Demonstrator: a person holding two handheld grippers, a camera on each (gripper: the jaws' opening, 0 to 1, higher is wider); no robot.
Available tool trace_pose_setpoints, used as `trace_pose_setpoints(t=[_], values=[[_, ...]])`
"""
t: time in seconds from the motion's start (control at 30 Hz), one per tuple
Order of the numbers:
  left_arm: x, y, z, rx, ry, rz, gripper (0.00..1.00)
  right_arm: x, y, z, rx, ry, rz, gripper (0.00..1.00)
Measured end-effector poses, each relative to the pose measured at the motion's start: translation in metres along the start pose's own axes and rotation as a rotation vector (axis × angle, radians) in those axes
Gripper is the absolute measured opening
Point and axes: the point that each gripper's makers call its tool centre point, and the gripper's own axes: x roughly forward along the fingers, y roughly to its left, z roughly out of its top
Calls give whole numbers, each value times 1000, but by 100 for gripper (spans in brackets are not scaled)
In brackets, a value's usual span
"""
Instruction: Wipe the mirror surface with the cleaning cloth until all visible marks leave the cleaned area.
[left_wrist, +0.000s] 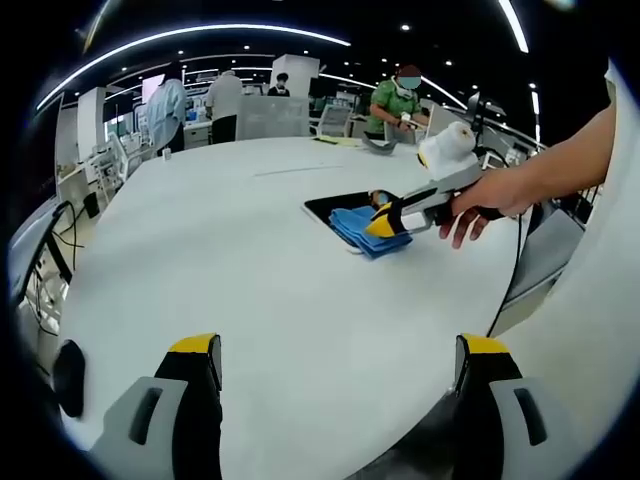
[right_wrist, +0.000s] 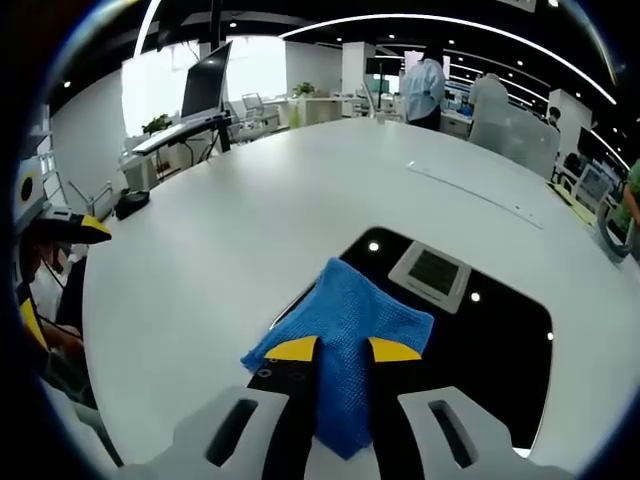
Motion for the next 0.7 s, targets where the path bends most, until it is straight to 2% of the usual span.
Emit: trace_pose_setpoints(t=[0.7], values=[[0, 1, 1, 1, 1, 0, 98, 4, 4, 3, -2, 3, -11, 14]])
